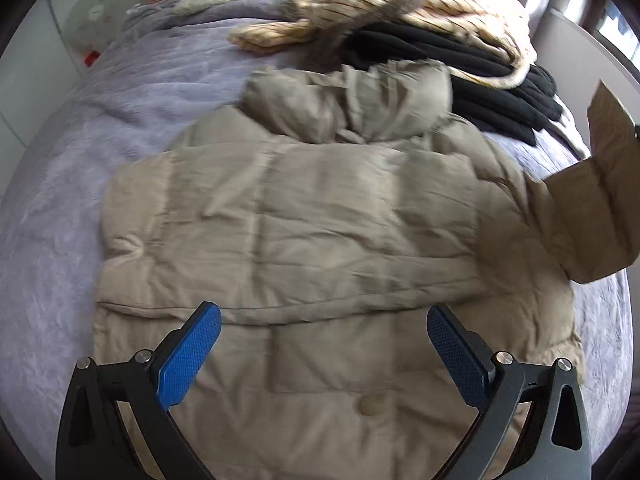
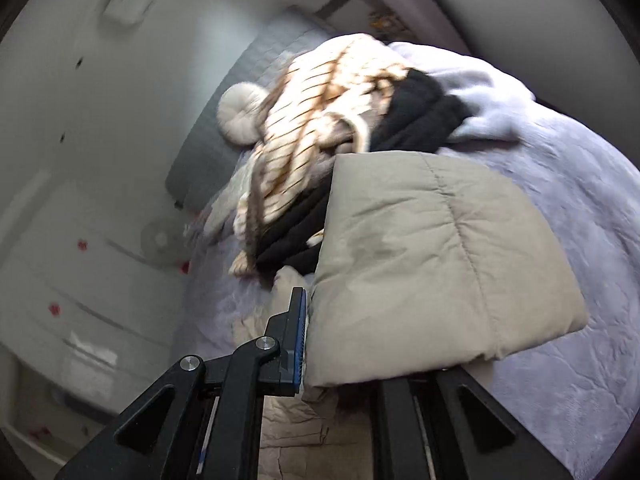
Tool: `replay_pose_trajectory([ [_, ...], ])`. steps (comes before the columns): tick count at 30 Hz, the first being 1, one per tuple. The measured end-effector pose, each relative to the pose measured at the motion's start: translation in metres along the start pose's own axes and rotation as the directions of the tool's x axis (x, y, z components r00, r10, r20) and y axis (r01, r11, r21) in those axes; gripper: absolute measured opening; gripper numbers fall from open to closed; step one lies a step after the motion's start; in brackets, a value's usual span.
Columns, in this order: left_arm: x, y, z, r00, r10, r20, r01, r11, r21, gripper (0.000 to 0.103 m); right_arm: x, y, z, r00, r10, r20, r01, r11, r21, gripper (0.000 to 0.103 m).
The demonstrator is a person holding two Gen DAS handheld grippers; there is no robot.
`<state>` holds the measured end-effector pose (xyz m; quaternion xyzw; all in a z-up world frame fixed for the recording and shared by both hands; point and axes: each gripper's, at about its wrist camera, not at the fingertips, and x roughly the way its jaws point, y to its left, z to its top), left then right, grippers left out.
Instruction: Fold large clothes
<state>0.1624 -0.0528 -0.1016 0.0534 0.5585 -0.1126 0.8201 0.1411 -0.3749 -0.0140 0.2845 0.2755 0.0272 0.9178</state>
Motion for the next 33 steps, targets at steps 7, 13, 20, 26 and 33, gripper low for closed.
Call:
replay_pose_trajectory([
  [7, 0.006, 0.081, 0.001, 0.998, 0.066, 0.004, -0.065, 0.988, -0.137, 0.103, 0.119, 0.111, -0.102, 0.968, -0.147, -0.205, 0.054, 0.915, -0.399, 0.011],
  [13, 0.024, 0.108, 0.0, 0.996, 0.087, -0.006, -0.087, 0.985, -0.149, 0.103, 0.181, 0.077, -0.159, 0.899, -0.278, -0.34, 0.139, 0.914, -0.38, 0.011],
  [20, 0.045, 0.097, 0.007, 1.0, 0.008, -0.011, -0.009, 0.988, -0.155, 0.103, 0.141, 0.043, -0.138, 0.915, -0.189, -0.357, 0.133, 0.975, -0.177, 0.076],
  [26, 0.044, 0.09, 0.014, 0.996, -0.079, 0.027, 0.082, 0.986, -0.143, 0.102, 0.099, -0.001, -0.108, 0.964, -0.151, -0.221, 0.185, 0.972, 0.143, 0.065],
  [33, 0.032, 0.126, 0.018, 0.98, -0.188, 0.069, 0.199, 0.957, -0.213, 0.095, 0.122, 0.054, -0.09, 0.975, -0.118, -0.187, 0.102, 0.99, -0.093, 0.011],
])
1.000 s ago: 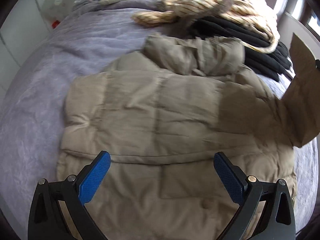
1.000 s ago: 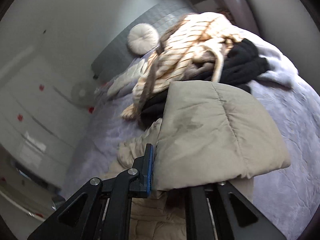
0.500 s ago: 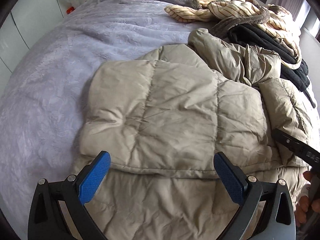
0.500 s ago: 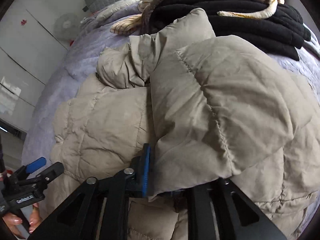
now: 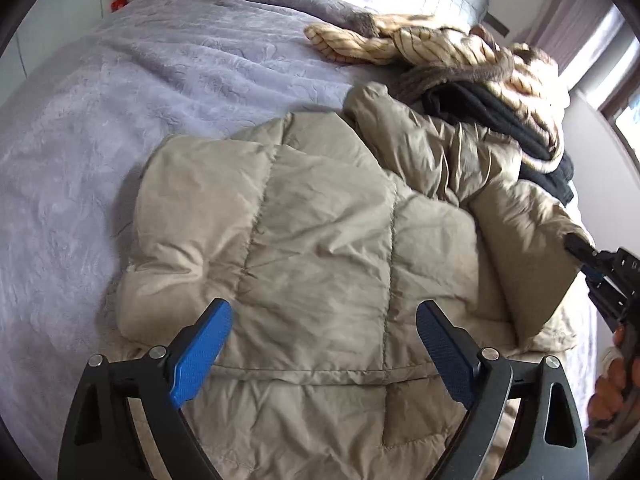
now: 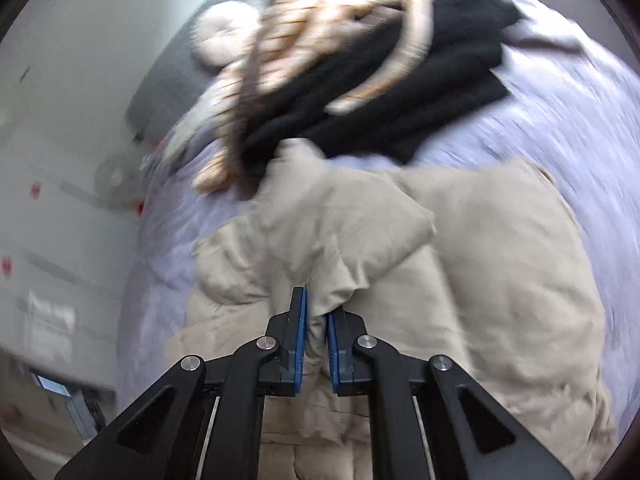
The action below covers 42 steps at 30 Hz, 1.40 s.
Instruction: Fold large clothes
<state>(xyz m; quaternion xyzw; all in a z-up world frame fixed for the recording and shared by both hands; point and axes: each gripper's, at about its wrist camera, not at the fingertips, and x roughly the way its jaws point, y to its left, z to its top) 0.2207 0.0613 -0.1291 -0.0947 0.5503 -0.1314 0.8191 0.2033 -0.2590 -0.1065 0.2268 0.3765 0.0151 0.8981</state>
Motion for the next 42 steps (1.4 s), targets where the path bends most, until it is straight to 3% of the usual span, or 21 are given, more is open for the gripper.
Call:
replay_pose_trajectory([
  [3, -0.011, 0.019, 0.007, 0.998, -0.049, 0.025, 0.05, 0.997, -0.051, 0.095, 0.021, 0.057, -0.023, 0.993, 0.052, -0.104, -0.074, 0.972, -0.222, 0.011],
  [6, -0.018, 0.035, 0.012, 0.995, -0.097, 0.039, 0.1, 0.99, -0.095, 0.095, 0.05, 0.09, -0.056, 0.971, 0.002, -0.241, -0.088, 0.932, -0.351, 0.012],
  [9, -0.015, 0.038, 0.015, 0.988, -0.155, 0.025, 0.156, 0.982, -0.106, 0.095, 0.056, 0.084, -0.077, 0.949, -0.046, -0.312, -0.074, 0.929, -0.363, 0.044],
  [10, -0.012, 0.037, 0.015, 0.984, -0.18, 0.009, 0.18, 0.978, -0.105, 0.095, 0.051, 0.076, -0.078, 0.947, -0.036, -0.32, -0.078, 0.938, -0.337, 0.059],
  [11, -0.008, 0.034, 0.015, 0.979, -0.202, -0.004, 0.201, 0.974, -0.104, 0.095, 0.043, 0.061, -0.076, 0.947, -0.027, -0.32, -0.073, 0.952, -0.298, 0.064],
  [15, 0.015, 0.019, 0.014, 0.962, -0.263, -0.07, 0.256, 0.962, -0.099, 0.095, 0.003, -0.026, -0.057, 0.953, -0.036, -0.299, 0.023, 0.999, -0.046, 0.064],
  [18, 0.037, 0.004, 0.014, 0.95, -0.29, -0.114, 0.277, 0.954, -0.113, 0.095, -0.021, -0.091, -0.05, 0.967, -0.011, -0.255, 0.068, 0.974, 0.218, 0.064],
  [19, 0.042, -0.003, 0.016, 0.95, -0.292, -0.114, 0.279, 0.954, -0.111, 0.091, -0.03, -0.115, -0.047, 0.973, -0.006, -0.23, 0.078, 0.949, 0.305, 0.064],
  [20, 0.044, -0.007, 0.015, 0.95, -0.289, -0.114, 0.278, 0.955, -0.106, 0.07, -0.037, -0.136, -0.045, 0.98, -0.005, -0.197, 0.08, 0.923, 0.377, 0.064],
  [21, 0.049, -0.015, 0.018, 0.946, -0.297, -0.13, 0.287, 0.954, -0.092, 0.032, -0.043, -0.153, -0.041, 0.986, -0.005, -0.165, 0.075, 0.902, 0.425, 0.063],
  [22, 0.051, -0.019, 0.019, 0.943, -0.3, -0.146, 0.29, 0.953, -0.089, 0.016, -0.048, -0.162, -0.04, 0.99, -0.009, -0.14, 0.071, 0.89, 0.45, 0.044],
  [23, 0.05, -0.022, 0.017, 0.943, -0.301, -0.143, 0.291, 0.953, -0.087, 0.013, -0.051, -0.172, -0.036, 0.992, -0.018, -0.128, 0.076, 0.883, 0.462, 0.009],
  [25, 0.039, -0.028, 0.013, 0.94, -0.319, -0.118, 0.315, 0.948, -0.046, 0.013, -0.055, -0.181, -0.029, 0.993, -0.064, -0.101, 0.102, 0.893, 0.439, 0.007],
  [28, 0.036, -0.033, -0.004, 0.958, -0.254, -0.137, 0.259, 0.966, 0.021, 0.013, -0.045, -0.178, -0.032, 0.983, -0.123, -0.136, 0.165, 0.919, 0.358, 0.007],
  [30, 0.045, -0.027, -0.013, 0.962, -0.22, -0.165, 0.226, 0.974, 0.021, 0.013, -0.03, -0.175, -0.039, 0.981, -0.117, -0.157, 0.166, 0.923, 0.348, 0.007],
  [34, 0.052, -0.015, -0.012, 0.956, -0.237, -0.173, 0.233, 0.972, -0.044, 0.013, -0.023, -0.17, -0.045, 0.978, -0.14, -0.155, 0.183, 0.932, 0.313, 0.007],
  [40, 0.012, -0.008, 0.001, 0.991, -0.066, -0.112, 0.069, 0.997, 0.023, 0.013, -0.032, -0.166, -0.045, 0.979, -0.136, -0.154, 0.18, 0.93, 0.321, 0.007],
  [42, -0.002, -0.001, 0.009, 0.995, -0.055, -0.085, 0.058, 0.998, 0.034, 0.013, -0.034, -0.163, -0.046, 0.978, -0.141, -0.151, 0.183, 0.931, 0.315, 0.007],
])
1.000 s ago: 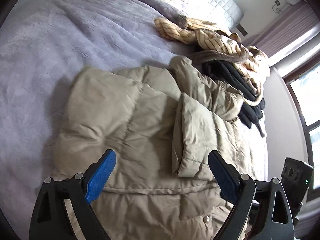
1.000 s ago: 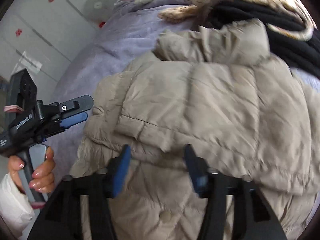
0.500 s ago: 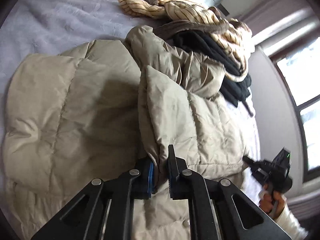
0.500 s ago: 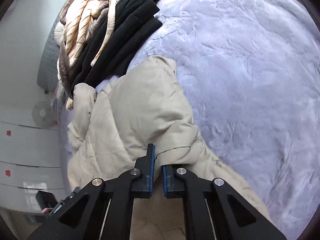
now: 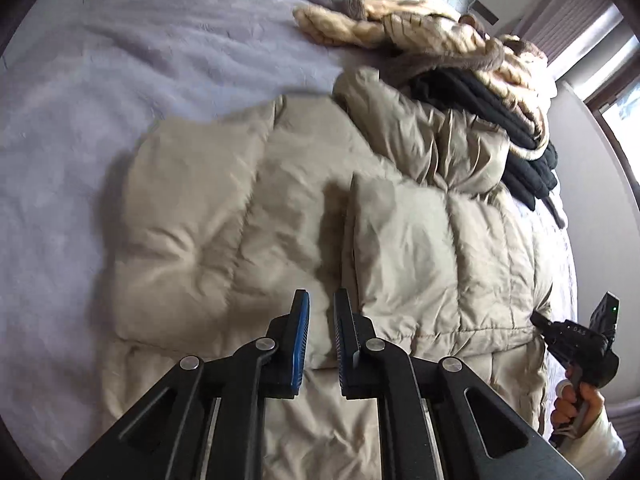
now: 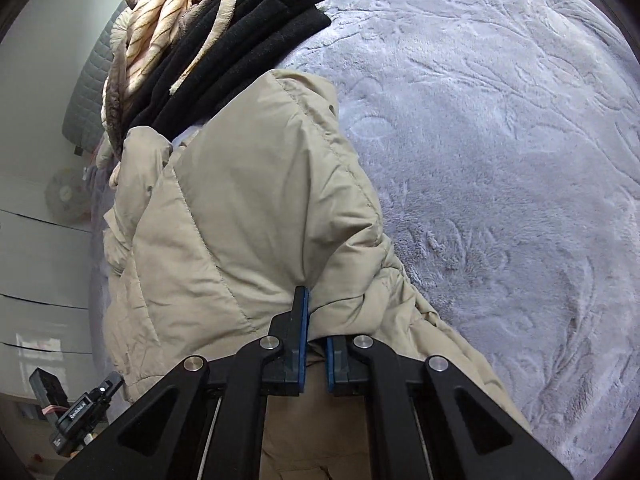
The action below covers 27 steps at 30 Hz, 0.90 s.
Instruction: Fold large clothes
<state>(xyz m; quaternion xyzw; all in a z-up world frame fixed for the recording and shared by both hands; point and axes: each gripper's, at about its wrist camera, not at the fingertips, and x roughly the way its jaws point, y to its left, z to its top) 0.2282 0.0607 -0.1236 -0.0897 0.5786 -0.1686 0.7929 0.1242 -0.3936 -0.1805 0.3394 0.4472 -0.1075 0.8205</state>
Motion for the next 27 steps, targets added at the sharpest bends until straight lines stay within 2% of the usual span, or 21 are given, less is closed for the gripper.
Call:
replay_pose_trajectory([
  [2, -0.012, -0.006, 0.01, 0.999, -0.038, 0.025, 0.037, 0.999, 0.007, 0.013, 0.0, 0.003, -0.001, 1.0, -0.012, 0.005, 0.013, 1.0, -0.013, 0.008],
  [4, -0.007, -0.028, 0.019, 0.997, -0.075, 0.031, 0.073, 0.996, 0.042, 0.013, -0.002, 0.011, -0.002, 0.999, -0.051, 0.004, 0.051, 0.998, -0.04, 0.009],
  [6, 0.013, -0.051, 0.025, 0.999, -0.025, 0.04, 0.021, 0.996, 0.092, 0.013, -0.008, 0.026, -0.005, 0.992, -0.125, -0.007, 0.124, 0.985, -0.117, 0.016],
  [8, 0.042, -0.056, 0.028, 0.998, 0.052, 0.027, -0.055, 0.991, 0.123, 0.013, -0.026, 0.048, -0.012, 0.986, -0.163, 0.026, 0.165, 0.957, -0.238, 0.036],
  [10, 0.069, -0.044, 0.025, 0.996, 0.082, -0.023, -0.08, 0.993, 0.088, 0.013, -0.058, 0.068, -0.019, 0.986, -0.111, 0.124, 0.148, 0.927, -0.346, 0.045],
  [11, 0.074, -0.038, 0.023, 0.997, 0.067, -0.026, -0.065, 0.995, 0.072, 0.013, -0.077, 0.075, -0.02, 0.979, -0.068, 0.192, 0.139, 0.912, -0.387, 0.058],
  [13, 0.074, -0.034, 0.022, 0.998, 0.06, -0.011, -0.059, 0.995, 0.079, 0.013, -0.097, 0.074, -0.01, 0.956, -0.049, 0.291, 0.163, 0.909, -0.384, 0.072],
  [14, 0.074, -0.034, 0.022, 0.998, 0.061, -0.009, -0.06, 0.995, 0.084, 0.013, -0.096, 0.065, 0.004, 0.955, -0.04, 0.292, 0.146, 0.926, -0.347, 0.072],
  [15, 0.074, -0.034, 0.023, 0.998, 0.066, -0.011, -0.065, 0.994, 0.092, 0.013, -0.088, 0.052, 0.021, 0.966, -0.033, 0.255, 0.107, 0.953, -0.285, 0.072],
  [17, 0.077, -0.036, 0.024, 0.997, 0.071, -0.017, -0.069, 0.993, 0.097, 0.013, -0.056, 0.013, 0.055, 0.988, 0.022, 0.152, -0.011, 0.997, -0.078, 0.072],
  [18, 0.077, -0.036, 0.026, 0.997, 0.074, -0.019, -0.071, 0.993, 0.098, 0.013, -0.035, -0.008, 0.067, 0.992, 0.086, 0.091, -0.091, 0.995, 0.045, 0.072],
  [19, 0.077, -0.035, 0.026, 0.997, 0.072, -0.02, -0.07, 0.993, 0.096, 0.013, -0.013, -0.027, 0.076, 0.986, 0.165, 0.036, -0.168, 0.971, 0.171, 0.071],
  [20, 0.077, -0.034, 0.026, 0.997, 0.069, -0.02, -0.067, 0.993, 0.093, 0.013, 0.005, -0.04, 0.079, 0.972, 0.237, 0.004, -0.23, 0.938, 0.261, 0.059],
  [21, 0.078, -0.036, 0.024, 0.998, 0.068, -0.019, -0.066, 0.994, 0.091, 0.013, 0.019, -0.042, 0.08, 0.959, 0.284, -0.02, -0.266, 0.921, 0.286, 0.046],
  [22, 0.077, -0.036, 0.024, 0.997, 0.07, -0.017, -0.068, 0.994, 0.091, 0.013, 0.024, -0.037, 0.081, 0.955, 0.293, -0.037, -0.274, 0.927, 0.255, 0.022],
  [25, 0.081, -0.037, 0.022, 0.997, 0.083, -0.009, -0.081, 0.992, 0.095, 0.013, 0.018, -0.018, 0.084, 0.966, 0.258, -0.013, -0.254, 0.96, 0.12, 0.012],
  [27, 0.085, -0.037, 0.023, 0.997, 0.076, -0.002, -0.076, 0.992, 0.101, 0.013, 0.022, -0.015, 0.089, 0.994, 0.106, -0.004, -0.106, 0.994, 0.022, 0.012],
])
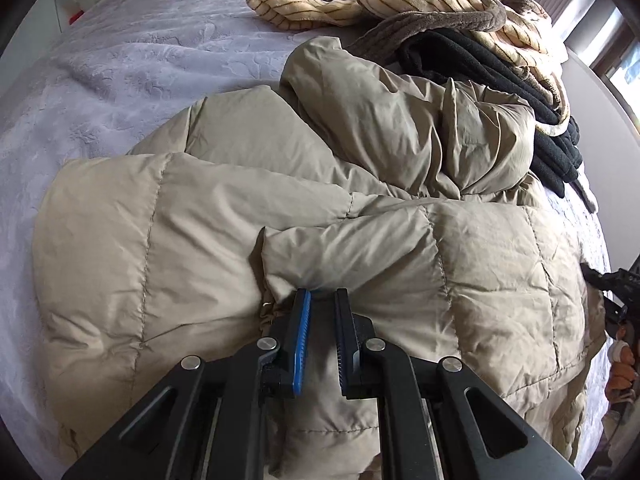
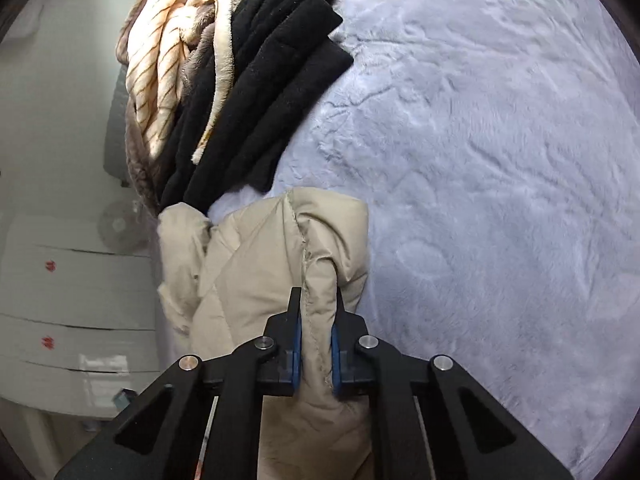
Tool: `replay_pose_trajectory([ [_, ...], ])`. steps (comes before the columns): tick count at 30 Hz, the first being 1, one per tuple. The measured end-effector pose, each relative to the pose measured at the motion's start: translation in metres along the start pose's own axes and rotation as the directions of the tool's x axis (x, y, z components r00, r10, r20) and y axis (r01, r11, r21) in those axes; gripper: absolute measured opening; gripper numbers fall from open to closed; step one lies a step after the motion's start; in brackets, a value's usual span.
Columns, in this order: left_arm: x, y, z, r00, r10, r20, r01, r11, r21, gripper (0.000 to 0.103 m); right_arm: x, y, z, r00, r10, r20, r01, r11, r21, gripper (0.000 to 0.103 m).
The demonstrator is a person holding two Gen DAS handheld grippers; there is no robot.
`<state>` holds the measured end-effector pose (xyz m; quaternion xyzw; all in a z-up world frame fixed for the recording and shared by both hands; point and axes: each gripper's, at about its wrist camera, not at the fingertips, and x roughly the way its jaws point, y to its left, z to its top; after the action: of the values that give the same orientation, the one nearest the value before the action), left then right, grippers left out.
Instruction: Fold large clothes
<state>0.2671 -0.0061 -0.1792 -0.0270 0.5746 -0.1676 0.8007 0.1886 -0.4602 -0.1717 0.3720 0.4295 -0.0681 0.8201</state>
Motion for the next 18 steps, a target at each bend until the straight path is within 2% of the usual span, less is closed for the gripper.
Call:
replay_pose_trajectory([
  [1, 0.002, -0.002, 0.001, 1.0, 0.003, 0.003, -0.003, 1.0, 0.006, 0.013, 0.003, -0.001, 0.002, 0.998, -0.061, 0.007, 0.061, 0.998, -0.029, 0.011],
  [5, 0.007, -0.008, 0.001, 0.999, 0.031, 0.011, -0.032, 0.999, 0.036, 0.013, -0.004, 0.001, -0.005, 0.99, -0.131, 0.05, 0.133, 0.991, -0.032, 0.012],
  [7, 0.006, -0.007, 0.001, 1.0, 0.029, 0.012, -0.029, 0.999, 0.043, 0.013, -0.023, 0.017, -0.017, 0.971, -0.21, 0.113, 0.22, 0.972, -0.088, 0.012],
  [9, 0.006, -0.005, 0.001, 1.0, 0.017, 0.009, -0.017, 0.999, 0.034, 0.013, -0.044, 0.037, -0.033, 0.955, -0.235, 0.18, 0.266, 0.949, -0.17, 0.012],
  [10, 0.006, -0.004, 0.002, 1.0, 0.015, 0.009, -0.016, 0.999, 0.032, 0.013, -0.052, 0.045, -0.04, 0.954, -0.229, 0.196, 0.267, 0.942, -0.203, 0.012],
  [12, 0.006, -0.006, 0.001, 1.0, 0.023, 0.013, -0.023, 0.999, 0.035, 0.013, -0.059, 0.058, -0.06, 0.96, -0.207, 0.188, 0.254, 0.925, -0.283, 0.012],
  [14, 0.006, -0.007, 0.0, 0.999, 0.032, 0.018, -0.033, 0.999, 0.038, 0.013, -0.051, 0.061, -0.074, 0.967, -0.212, 0.14, 0.247, 0.913, -0.324, 0.012],
  [16, 0.007, -0.008, 0.0, 0.999, 0.036, 0.02, -0.036, 0.999, 0.039, 0.013, -0.033, 0.05, -0.082, 0.959, -0.263, 0.104, 0.283, 0.903, -0.324, 0.011],
  [18, 0.006, -0.008, 0.0, 0.999, 0.032, 0.023, -0.033, 0.998, 0.048, 0.013, -0.02, 0.035, -0.082, 0.961, -0.264, 0.077, 0.275, 0.913, -0.3, 0.007],
])
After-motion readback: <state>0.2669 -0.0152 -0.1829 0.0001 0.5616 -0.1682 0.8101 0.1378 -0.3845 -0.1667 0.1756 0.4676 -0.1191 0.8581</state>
